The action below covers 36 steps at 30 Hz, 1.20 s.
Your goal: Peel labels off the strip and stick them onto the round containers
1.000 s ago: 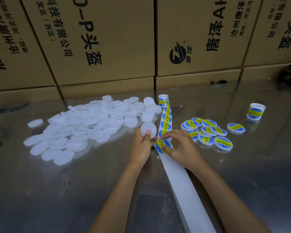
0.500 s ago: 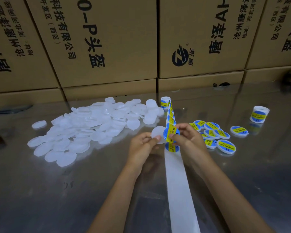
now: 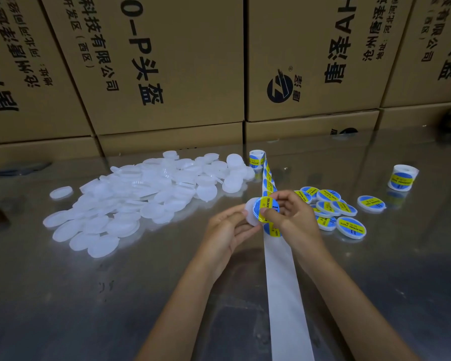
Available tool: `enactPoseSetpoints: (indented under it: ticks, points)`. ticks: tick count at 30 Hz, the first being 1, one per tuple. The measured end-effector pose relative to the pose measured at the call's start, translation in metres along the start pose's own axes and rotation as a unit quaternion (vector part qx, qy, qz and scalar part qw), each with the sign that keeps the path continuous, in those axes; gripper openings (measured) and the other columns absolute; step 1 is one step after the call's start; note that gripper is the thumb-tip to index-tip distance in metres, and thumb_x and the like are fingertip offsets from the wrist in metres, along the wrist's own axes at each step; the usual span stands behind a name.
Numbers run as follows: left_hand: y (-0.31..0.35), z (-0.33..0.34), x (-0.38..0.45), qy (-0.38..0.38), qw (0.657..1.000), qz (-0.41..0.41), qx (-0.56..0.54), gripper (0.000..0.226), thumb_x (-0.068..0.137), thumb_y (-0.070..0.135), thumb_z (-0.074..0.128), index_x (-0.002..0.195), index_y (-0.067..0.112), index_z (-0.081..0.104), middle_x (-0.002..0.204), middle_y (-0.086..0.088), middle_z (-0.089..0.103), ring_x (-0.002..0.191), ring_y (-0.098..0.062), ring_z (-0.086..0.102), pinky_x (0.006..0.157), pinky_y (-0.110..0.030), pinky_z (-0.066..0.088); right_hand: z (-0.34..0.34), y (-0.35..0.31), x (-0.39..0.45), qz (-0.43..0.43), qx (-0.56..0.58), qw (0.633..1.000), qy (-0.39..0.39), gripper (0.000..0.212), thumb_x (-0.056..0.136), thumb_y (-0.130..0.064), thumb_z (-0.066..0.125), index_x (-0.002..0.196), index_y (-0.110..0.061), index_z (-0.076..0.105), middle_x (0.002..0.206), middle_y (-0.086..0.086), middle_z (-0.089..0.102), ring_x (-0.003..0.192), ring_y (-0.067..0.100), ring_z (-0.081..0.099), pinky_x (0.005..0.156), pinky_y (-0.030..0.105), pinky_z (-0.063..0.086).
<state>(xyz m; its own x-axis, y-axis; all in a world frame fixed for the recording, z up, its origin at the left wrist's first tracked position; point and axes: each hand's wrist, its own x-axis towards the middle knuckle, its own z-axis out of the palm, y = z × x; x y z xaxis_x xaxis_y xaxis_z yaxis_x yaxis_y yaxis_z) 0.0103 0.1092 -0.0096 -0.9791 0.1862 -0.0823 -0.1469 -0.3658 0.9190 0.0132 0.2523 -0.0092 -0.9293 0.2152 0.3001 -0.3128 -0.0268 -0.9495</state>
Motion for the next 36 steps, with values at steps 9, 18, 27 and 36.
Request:
enactPoseSetpoints:
  ticks: [9, 18, 27, 36]
  points:
    - [0.0, 0.005, -0.003, -0.01, 1.0, 0.007, 0.006, 0.028, 0.103, 0.005, 0.047, 0.125, -0.001, 0.064, 0.113, -0.018, 0.073, 0.103, -0.026, 0.073, 0.089, -0.031, 0.059, 0.002, 0.003, -0.001, -0.033, -0.067, 0.997, -0.008, 0.033, 0.08, 0.005, 0.074, 0.086, -0.023, 0.059, 0.084, -0.001, 0.066, 0.072, 0.006, 0.06, 0.063, 0.014, 0.05]
    - [-0.001, 0.007, -0.006, -0.026, 0.999, 0.021, 0.015, 0.027, 0.103, 0.004, 0.047, 0.123, -0.001, 0.065, 0.112, -0.017, 0.074, 0.099, -0.023, 0.073, 0.087, -0.028, 0.059, 0.001, 0.009, -0.001, -0.046, -0.103, 0.994, 0.002, 0.034, 0.079, 0.0, 0.074, 0.085, -0.029, 0.059, 0.081, -0.007, 0.065, 0.071, 0.006, 0.058, 0.061, 0.019, 0.05]
    - [-0.004, 0.009, -0.006, -0.018, 0.999, 0.04, 0.025, 0.025, 0.103, 0.005, 0.047, 0.115, 0.007, 0.069, 0.11, -0.013, 0.075, 0.096, -0.017, 0.074, 0.081, -0.023, 0.058, 0.006, 0.009, -0.008, -0.096, -0.191, 0.976, 0.044, 0.027, 0.079, -0.013, 0.076, 0.091, -0.029, 0.057, 0.095, -0.01, 0.062, 0.079, -0.004, 0.056, 0.064, 0.006, 0.041]
    - [-0.002, 0.007, -0.007, -0.01, 0.999, 0.013, -0.036, 0.026, 0.101, 0.002, 0.048, 0.122, -0.002, 0.064, 0.112, -0.021, 0.073, 0.098, -0.024, 0.074, 0.083, -0.027, 0.06, -0.003, 0.012, -0.003, -0.064, -0.244, 0.965, 0.064, 0.055, 0.073, -0.028, 0.081, 0.119, -0.029, 0.051, 0.098, -0.007, 0.054, 0.095, 0.017, 0.055, 0.078, 0.034, 0.049]
